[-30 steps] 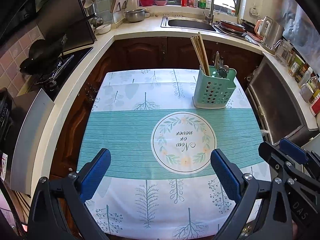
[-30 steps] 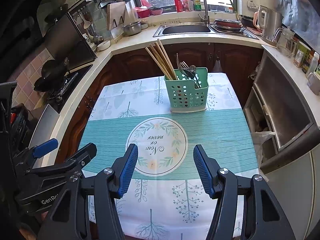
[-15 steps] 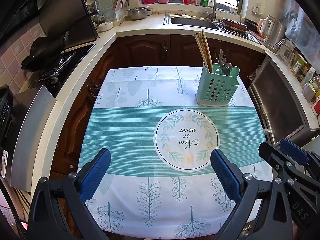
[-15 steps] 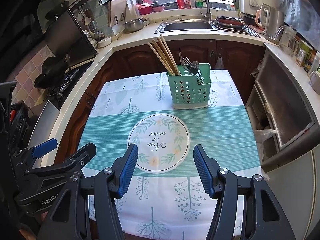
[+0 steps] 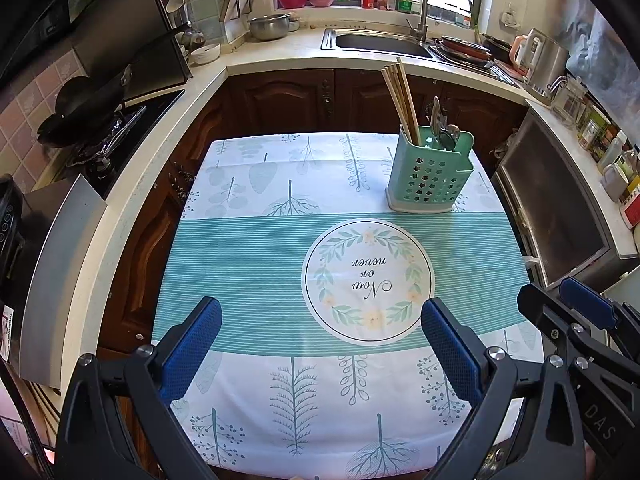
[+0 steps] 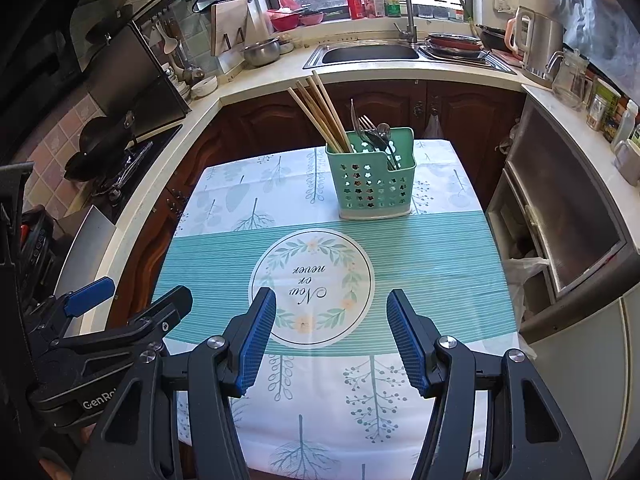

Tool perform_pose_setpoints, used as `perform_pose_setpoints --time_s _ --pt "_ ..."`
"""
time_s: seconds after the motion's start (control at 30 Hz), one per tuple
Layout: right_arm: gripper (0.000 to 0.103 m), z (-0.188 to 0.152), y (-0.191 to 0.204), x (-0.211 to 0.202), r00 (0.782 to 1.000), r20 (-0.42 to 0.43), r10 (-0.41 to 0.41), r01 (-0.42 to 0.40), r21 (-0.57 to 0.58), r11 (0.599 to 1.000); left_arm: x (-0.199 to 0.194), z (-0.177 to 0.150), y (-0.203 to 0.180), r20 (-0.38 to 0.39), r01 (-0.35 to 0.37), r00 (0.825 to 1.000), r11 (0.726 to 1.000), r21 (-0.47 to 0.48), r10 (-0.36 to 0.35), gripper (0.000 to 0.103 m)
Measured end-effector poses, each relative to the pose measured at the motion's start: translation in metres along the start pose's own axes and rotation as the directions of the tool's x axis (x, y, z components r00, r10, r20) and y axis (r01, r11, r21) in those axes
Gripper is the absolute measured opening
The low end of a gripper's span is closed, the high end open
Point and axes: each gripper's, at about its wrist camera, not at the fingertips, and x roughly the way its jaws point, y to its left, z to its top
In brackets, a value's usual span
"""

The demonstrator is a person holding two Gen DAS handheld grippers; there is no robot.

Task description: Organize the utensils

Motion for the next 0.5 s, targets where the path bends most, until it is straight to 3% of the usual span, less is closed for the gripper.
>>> perform_pose_setpoints --time_s 0.5 --pt "0.059 -0.0005 -0.0080 0.0060 1.000 -0.009 0.001 -0.001 0.007 1.000 0.0088 0.0042 -0.0067 -0.015 0.002 1.000 1.000 0.010 -0.002 0.099"
